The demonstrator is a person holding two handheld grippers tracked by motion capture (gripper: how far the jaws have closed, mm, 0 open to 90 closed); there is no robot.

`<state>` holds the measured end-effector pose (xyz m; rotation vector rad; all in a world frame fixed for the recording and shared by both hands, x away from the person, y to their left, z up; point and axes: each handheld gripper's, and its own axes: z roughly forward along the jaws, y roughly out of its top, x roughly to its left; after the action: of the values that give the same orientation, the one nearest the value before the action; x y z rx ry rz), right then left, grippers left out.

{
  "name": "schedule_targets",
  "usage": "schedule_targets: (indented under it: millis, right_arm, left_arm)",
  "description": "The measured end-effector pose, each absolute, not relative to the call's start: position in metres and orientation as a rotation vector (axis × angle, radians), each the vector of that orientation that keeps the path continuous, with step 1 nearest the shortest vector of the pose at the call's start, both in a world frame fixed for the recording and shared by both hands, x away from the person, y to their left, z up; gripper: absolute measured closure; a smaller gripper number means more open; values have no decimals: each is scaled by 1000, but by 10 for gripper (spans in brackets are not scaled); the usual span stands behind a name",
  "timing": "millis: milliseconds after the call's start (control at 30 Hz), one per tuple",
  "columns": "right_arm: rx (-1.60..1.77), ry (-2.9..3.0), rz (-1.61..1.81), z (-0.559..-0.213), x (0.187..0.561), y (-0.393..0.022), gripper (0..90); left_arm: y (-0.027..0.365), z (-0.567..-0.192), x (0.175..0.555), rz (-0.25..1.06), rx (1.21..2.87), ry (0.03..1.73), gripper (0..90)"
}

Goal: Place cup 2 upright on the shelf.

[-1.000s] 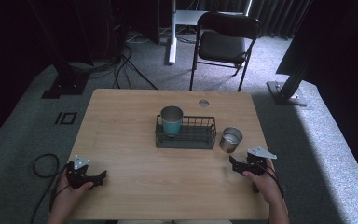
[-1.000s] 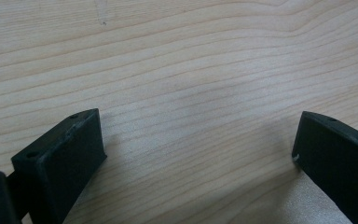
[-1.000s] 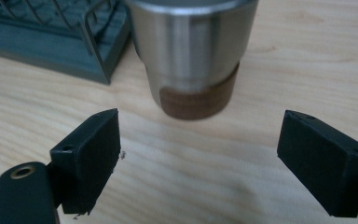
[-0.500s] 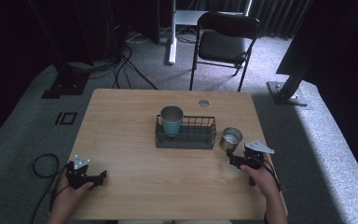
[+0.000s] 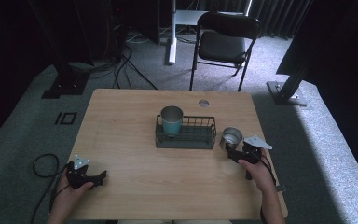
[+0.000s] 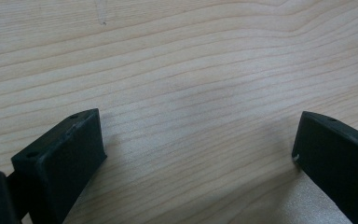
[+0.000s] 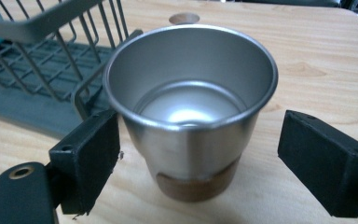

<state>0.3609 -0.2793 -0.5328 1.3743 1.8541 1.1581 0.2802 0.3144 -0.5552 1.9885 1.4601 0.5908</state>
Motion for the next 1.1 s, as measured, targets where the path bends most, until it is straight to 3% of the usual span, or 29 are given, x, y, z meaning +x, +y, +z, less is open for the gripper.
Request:
schedule_targets:
  millis: [1100]
  right_arm:
    - [1300, 1836, 1177, -529, 381, -267, 117]
  left_arm:
    - [314, -555, 280, 591, 1989, 1460, 27]
